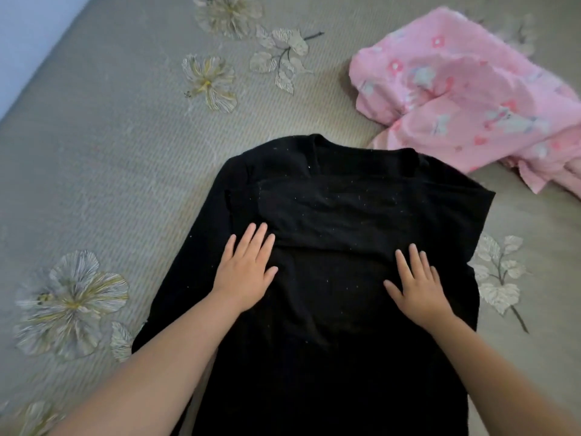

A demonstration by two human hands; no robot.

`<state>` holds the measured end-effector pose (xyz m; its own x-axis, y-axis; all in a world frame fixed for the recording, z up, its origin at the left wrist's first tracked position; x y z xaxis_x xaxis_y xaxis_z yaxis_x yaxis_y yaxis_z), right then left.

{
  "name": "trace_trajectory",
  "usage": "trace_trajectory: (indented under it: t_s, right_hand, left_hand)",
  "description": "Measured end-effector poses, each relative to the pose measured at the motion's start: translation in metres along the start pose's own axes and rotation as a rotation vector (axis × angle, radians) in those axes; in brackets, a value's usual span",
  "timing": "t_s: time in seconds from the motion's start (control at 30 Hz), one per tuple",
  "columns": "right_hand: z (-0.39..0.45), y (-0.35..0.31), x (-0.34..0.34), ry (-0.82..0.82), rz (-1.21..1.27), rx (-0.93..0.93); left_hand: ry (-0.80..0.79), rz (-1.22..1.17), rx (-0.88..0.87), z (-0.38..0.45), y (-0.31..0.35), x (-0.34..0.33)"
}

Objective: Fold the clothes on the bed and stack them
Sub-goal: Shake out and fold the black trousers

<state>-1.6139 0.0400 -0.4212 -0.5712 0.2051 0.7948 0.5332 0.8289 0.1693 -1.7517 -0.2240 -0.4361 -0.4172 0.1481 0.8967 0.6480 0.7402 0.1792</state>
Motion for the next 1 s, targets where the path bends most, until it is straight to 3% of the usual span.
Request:
trace_trajectory:
  t_s: [0.13, 0.2, 0.3, 0.47, 0.6, 0.73, 0.87, 1.0]
  right_hand:
    - [-0.005, -0.013, -0.001, 0.056, 0.093, -0.033]
    - [-0.015, -0.033, -0.002, 0.108, 0.157, -0.023]
    - [-0.046, -0.083, -0.013, 0.171, 0.238, 0.149]
    - [-0.098, -0.166, -0.036, 0.183, 0.276, 0.463]
    - [-0.111, -0.189, -0.055, 0.148, 0.149, 0.466]
    - [-0.110, -0.187, -0.057, 0.153, 0.100, 0.468]
    - [-0.109, -0.184, -0.051, 0.115, 0.019, 0.472]
    - [-0.110, -0.183, -0.044, 0.050, -0.054, 0.461]
  left_hand:
    - [-0.007, -0.055, -0.044, -0.001, -0.006, -0.001]
    - [0.137, -0.206, -0.040, -0.013, -0.007, 0.005]
    - [0.314, -0.385, 0.174, -0.058, -0.017, 0.003]
    - [0.165, -0.366, 0.472, -0.142, -0.048, -0.030]
    - [0.134, -0.430, 0.738, -0.193, -0.070, -0.043]
    - [0.010, -0.628, 0.756, -0.232, -0.064, -0.061]
    - [0.098, -0.946, 0.802, -0.253, -0.045, -0.070]
    - [0.068, -0.868, 0.818, -0.257, -0.032, -0.076]
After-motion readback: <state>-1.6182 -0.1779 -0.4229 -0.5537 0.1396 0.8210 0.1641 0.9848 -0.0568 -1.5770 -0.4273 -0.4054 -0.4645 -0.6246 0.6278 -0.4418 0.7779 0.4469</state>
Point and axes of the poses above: each hand's wrist, its own z-axis towards the middle knuckle, its own x-axis out of the back of the hand, y = z × x, the point moved 2 cm from there along z, towards the middle knuckle, and after that the axes turned 6 degrees about -x, right-handed, at the moved point
